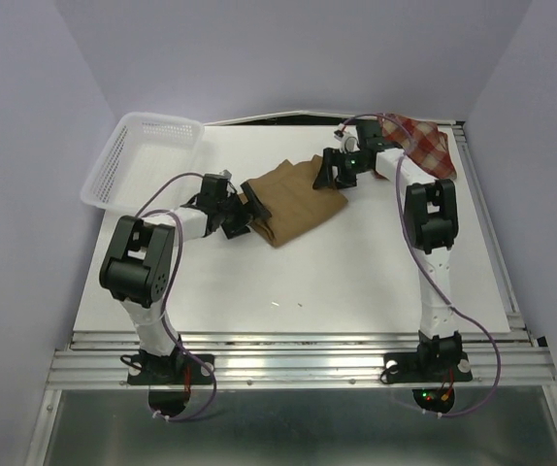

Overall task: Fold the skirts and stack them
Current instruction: Neatly place the folded skirt to the corner

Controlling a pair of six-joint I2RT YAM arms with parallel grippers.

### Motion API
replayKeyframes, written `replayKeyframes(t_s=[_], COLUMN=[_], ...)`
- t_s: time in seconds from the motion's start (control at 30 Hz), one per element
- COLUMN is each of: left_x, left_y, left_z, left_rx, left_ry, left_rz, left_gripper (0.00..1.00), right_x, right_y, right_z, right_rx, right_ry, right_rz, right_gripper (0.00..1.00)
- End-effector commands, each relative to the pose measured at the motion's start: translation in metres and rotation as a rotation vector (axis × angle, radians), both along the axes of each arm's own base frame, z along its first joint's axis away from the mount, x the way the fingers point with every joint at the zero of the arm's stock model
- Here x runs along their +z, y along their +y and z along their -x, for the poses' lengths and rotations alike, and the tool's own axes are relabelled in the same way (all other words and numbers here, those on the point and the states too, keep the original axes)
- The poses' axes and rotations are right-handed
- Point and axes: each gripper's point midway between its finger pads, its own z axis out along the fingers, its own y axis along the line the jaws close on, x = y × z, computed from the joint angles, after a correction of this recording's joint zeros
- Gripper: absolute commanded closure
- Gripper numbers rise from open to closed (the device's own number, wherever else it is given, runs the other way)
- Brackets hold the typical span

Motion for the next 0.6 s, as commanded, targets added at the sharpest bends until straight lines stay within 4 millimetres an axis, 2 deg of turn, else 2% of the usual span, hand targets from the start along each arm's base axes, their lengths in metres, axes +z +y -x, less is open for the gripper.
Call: replayKeyframes(t_s=[0.0, 0.07, 0.17, 0.2, 0.3, 0.33, 0.37, 0.4, 0.43, 0.47, 0.5, 0.53, 0.57], left_x=[-0.002, -0.002, 0.003, 0.002, 0.006, 0.011, 0.014, 0.025, 0.024, 0.027, 0.037, 0.032, 0.038], left_y=[-0.001, -0.003, -0.014, -0.021, -0.034, -0.043, -0.047, -0.055, -0.061, -0.070, -0.078, -0.085, -0.090], left_z=[-0.027, -0.033, -0.046, -0.052, -0.060, -0.067, -0.071, -0.079, -0.083, -0.083, -0.090, -0.090, -0.094], left_rx=[0.059, 0.057, 0.043, 0.032, 0.005, -0.008, -0.023, -0.035, -0.051, -0.072, -0.081, -0.093, -0.092], left_ry=[-0.022, -0.029, -0.057, -0.067, -0.085, -0.110, -0.130, -0.165, -0.175, -0.188, -0.213, -0.204, -0.213], left_rz=[-0.043, -0.039, -0.023, -0.014, 0.009, 0.014, 0.011, 0.017, 0.014, 0.013, 0.023, 0.023, 0.034], left_gripper=[0.02, 0.02, 0.10, 0.19, 0.37, 0.41, 0.51, 0.57, 0.61, 0.64, 0.67, 0.67, 0.66], right_x=[-0.021, -0.019, -0.013, -0.007, 0.003, 0.010, 0.011, 0.015, 0.022, 0.027, 0.029, 0.035, 0.036], right_y=[0.011, 0.010, 0.010, 0.011, 0.010, 0.011, 0.010, 0.010, 0.009, 0.009, 0.007, 0.002, -0.002], right_z=[0.007, 0.005, -0.001, -0.004, -0.015, -0.019, -0.021, -0.023, -0.025, -0.030, -0.031, -0.037, -0.040], right_rx=[0.022, 0.017, 0.008, 0.003, -0.006, -0.009, -0.013, -0.015, -0.022, -0.028, -0.029, -0.052, -0.058], right_ry=[0.039, 0.027, -0.004, -0.022, -0.085, -0.112, -0.123, -0.141, -0.162, -0.190, -0.208, -0.240, -0.264], right_rz=[0.017, 0.024, 0.019, 0.015, 0.021, 0.019, 0.020, 0.019, 0.023, 0.026, 0.036, 0.066, 0.092], right_gripper=[0.20, 0.26, 0.39, 0.42, 0.58, 0.67, 0.72, 0.76, 0.82, 0.93, 0.98, 0.99, 0.99])
